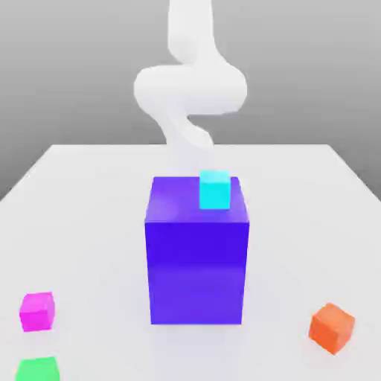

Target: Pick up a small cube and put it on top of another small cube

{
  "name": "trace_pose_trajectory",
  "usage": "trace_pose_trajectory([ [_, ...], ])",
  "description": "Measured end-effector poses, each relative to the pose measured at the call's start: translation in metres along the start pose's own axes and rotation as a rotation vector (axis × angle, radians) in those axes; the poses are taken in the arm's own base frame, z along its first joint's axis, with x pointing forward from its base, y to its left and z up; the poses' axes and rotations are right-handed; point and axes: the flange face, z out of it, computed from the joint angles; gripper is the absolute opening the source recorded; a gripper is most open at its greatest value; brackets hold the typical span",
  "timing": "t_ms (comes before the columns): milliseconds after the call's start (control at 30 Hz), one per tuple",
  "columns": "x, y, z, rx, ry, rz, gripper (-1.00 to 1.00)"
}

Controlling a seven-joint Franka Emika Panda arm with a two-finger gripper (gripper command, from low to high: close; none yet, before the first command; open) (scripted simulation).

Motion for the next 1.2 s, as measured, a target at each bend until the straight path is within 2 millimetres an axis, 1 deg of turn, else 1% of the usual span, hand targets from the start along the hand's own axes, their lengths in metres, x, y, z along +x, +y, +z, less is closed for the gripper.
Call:
trace_pose_trajectory([
  [100,0.017,0.024,0.064,-0.108,-0.008,0.139,0.0],
  [233,0.035,0.071,0.14,-0.241,-0.017,0.322,0.0],
  [300,0.041,0.1,0.175,-0.304,-0.021,0.415,0.0],
  [400,0.046,0.149,0.223,-0.397,-0.026,0.557,0.0],
  [533,0.044,0.221,0.277,-0.515,-0.033,0.75,0.0],
  [667,0.035,0.308,0.318,-0.632,-0.031,0.971,0.0],
  [767,0.011,0.358,0.346,-0.709,-0.046,1.106,0.0],
  [833,-0.006,0.39,0.361,-0.756,-0.054,1.194,0.0],
  [900,-0.018,0.409,0.378,-0.772,-0.056,1.225,0.0],
  [1000,-0.036,0.429,0.405,-0.777,-0.056,1.234,0.0],
  [1033,-0.04,0.434,0.411,-0.778,-0.056,1.234,-1.0],
  [1200,-0.04,0.434,0.411,-0.776,-0.054,1.234,-1.0],
])
